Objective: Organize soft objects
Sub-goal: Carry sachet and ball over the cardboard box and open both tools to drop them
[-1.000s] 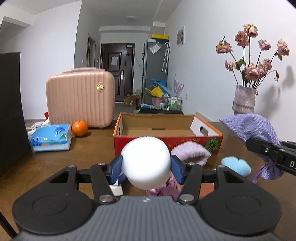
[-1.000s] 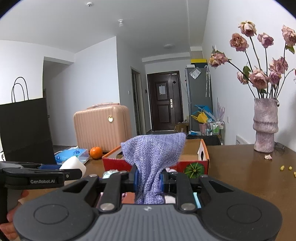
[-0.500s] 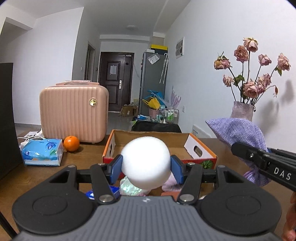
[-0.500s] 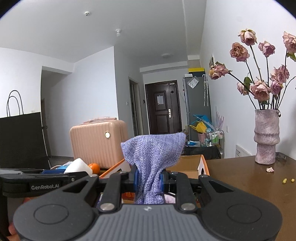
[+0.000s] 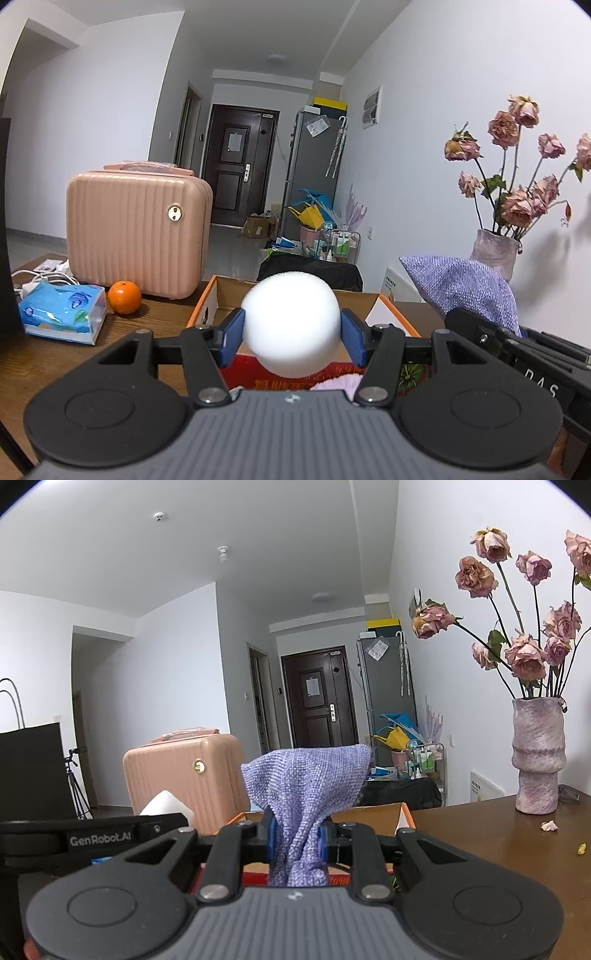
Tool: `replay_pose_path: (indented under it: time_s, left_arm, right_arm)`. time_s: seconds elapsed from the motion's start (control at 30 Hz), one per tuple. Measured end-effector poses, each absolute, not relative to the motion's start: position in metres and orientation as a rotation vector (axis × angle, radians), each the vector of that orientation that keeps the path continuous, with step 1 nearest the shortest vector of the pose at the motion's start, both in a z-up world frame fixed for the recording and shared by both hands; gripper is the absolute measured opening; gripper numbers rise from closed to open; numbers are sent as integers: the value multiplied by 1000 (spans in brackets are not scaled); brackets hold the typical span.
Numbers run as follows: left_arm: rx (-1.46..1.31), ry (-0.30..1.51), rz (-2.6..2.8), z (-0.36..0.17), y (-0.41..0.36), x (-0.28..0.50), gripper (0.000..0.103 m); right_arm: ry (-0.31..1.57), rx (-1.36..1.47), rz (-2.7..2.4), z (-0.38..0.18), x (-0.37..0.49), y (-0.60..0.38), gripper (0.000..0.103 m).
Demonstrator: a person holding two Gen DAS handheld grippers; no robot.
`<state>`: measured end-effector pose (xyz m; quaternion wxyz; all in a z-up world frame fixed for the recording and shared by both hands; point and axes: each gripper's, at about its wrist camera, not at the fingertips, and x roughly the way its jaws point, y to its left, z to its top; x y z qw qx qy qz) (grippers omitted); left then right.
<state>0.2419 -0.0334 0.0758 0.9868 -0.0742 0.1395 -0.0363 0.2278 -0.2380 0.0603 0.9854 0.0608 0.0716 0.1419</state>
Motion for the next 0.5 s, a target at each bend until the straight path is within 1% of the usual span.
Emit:
replay_pose_path:
  time_s: [0.5]
  left_arm:
    - [-163,292,-29,75,-34,295,57]
  right_arm:
    - [190,131,292,65,288,-238,20]
